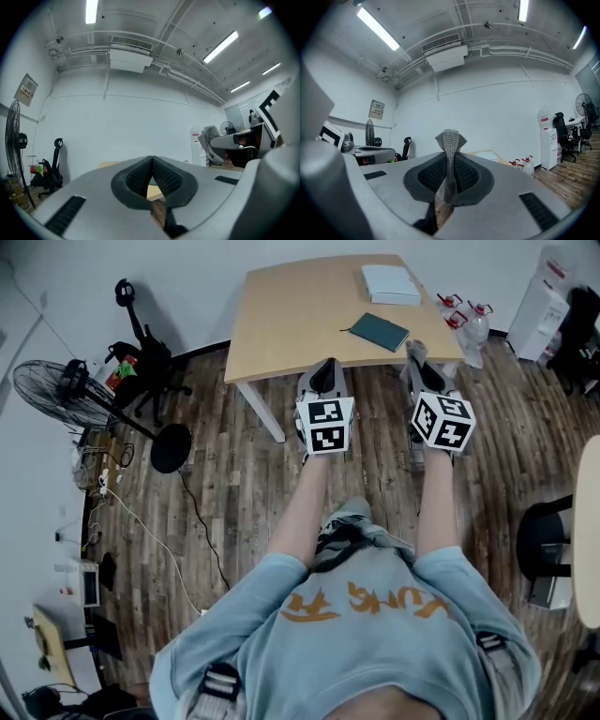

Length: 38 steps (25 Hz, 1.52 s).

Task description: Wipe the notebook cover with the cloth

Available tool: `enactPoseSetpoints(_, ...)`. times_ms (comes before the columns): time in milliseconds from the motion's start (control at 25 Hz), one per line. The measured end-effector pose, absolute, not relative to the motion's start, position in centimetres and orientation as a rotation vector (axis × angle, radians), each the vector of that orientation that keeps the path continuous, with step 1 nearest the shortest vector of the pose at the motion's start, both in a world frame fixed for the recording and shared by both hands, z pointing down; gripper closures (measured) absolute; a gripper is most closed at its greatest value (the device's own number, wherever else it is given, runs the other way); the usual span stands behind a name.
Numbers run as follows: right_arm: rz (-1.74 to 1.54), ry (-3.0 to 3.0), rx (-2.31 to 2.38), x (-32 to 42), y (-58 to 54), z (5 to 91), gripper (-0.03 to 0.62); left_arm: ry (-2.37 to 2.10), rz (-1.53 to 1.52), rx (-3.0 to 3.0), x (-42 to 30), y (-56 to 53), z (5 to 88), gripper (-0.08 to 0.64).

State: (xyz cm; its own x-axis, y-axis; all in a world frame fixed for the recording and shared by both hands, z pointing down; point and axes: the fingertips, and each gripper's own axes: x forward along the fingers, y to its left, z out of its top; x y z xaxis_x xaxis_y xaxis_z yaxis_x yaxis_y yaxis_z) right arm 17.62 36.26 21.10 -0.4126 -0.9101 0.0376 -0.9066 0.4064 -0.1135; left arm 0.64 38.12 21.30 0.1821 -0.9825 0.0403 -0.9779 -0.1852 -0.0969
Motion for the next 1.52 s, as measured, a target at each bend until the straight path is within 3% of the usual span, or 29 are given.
enactPoseSetpoints(640,-0.242,2.554,-1.729,19.5,26.6,23.2,0.568,1.931,-0.177,-2.442,1.5,27.7,24.0,0.543)
enactPoseSetpoints(1520,-0.538,2.833,-1.782,11.5,4.7,34.6,0.566,2.127,-0.343,-2.693,-4.0,5.5,36.6,0.543)
